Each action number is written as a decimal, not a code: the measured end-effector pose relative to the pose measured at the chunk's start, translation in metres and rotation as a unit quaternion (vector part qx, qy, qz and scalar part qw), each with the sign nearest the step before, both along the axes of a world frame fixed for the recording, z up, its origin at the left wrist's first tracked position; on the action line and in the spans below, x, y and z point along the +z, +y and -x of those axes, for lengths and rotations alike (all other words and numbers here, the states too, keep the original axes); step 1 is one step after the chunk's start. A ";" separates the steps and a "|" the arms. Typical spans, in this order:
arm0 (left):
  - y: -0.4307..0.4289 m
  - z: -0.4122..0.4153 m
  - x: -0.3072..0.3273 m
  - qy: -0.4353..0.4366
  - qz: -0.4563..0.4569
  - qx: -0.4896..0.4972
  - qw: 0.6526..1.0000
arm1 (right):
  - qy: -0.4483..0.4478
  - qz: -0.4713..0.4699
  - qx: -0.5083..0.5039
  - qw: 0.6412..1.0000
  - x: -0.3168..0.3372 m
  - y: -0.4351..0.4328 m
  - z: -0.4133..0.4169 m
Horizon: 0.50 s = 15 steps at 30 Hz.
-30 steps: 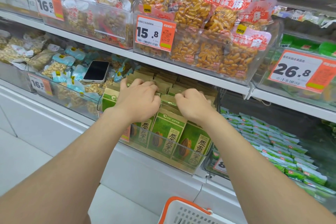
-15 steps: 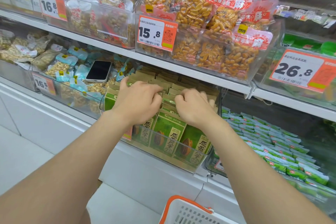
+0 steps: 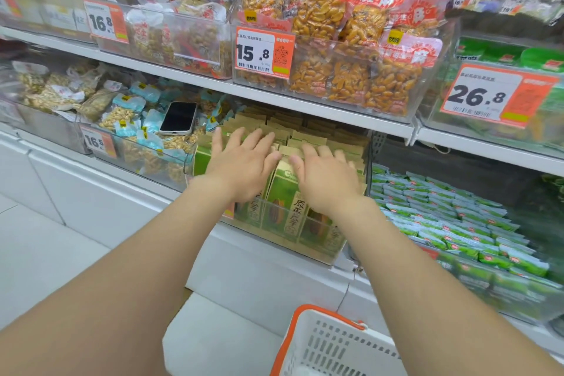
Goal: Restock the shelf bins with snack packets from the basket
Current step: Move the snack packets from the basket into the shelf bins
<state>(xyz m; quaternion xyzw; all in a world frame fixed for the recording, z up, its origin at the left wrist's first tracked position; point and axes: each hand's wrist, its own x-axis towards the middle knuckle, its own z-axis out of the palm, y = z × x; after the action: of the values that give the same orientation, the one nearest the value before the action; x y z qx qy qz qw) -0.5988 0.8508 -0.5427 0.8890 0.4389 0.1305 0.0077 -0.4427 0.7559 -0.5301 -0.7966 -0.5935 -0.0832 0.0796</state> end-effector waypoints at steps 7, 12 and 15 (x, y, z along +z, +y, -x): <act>-0.019 0.025 0.006 -0.172 -0.063 -0.042 0.982 | -0.090 -0.197 0.056 0.975 -0.008 -0.038 0.018; -0.033 0.050 0.003 -0.087 -0.059 -0.045 0.993 | -0.123 -0.186 0.060 0.973 -0.044 -0.079 0.017; -0.042 0.048 -0.002 -0.006 -0.074 -0.053 0.996 | -0.143 -0.127 0.030 0.981 -0.055 -0.088 0.009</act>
<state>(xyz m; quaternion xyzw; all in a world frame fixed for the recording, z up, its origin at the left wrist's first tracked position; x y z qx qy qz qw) -0.6465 0.8089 -0.5449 0.9084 0.3800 0.1677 -0.0483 -0.4517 0.6674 -0.5852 -0.7417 -0.6069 -0.2684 0.0974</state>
